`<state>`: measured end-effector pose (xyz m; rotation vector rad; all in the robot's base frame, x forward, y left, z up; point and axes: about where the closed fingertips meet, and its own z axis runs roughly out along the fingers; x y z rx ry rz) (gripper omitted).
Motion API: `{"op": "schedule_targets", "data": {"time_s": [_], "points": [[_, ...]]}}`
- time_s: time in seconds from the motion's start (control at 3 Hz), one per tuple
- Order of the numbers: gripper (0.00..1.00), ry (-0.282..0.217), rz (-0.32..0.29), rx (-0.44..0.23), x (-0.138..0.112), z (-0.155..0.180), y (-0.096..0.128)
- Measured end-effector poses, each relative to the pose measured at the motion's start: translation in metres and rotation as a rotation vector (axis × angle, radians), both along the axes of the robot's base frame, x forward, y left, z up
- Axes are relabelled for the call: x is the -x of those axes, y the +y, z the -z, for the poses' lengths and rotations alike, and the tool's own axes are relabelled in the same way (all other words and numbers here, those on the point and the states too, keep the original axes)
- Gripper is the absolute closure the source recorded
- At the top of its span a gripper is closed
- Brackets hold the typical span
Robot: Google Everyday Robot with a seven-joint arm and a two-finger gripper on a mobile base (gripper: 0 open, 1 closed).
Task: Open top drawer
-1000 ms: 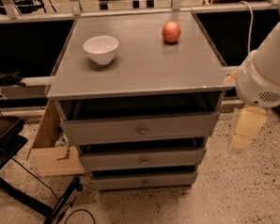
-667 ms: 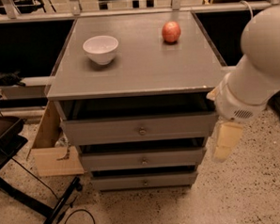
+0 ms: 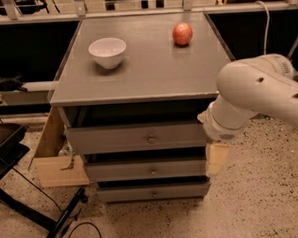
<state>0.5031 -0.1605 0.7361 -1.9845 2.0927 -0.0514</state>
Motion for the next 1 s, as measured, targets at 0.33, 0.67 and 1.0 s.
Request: {"op": "schedule_targets", "data": {"time_s": [0.33,0.67,1.0], "points": [[0.0,0.001,-0.021,0.05,-0.03,0.031,0.002],[0.0,0.001,0.0,0.087,-0.058,0.061,0.001],[0.0,-0.015,0.027,0.089,-0.091,0.082,0.008]]}}
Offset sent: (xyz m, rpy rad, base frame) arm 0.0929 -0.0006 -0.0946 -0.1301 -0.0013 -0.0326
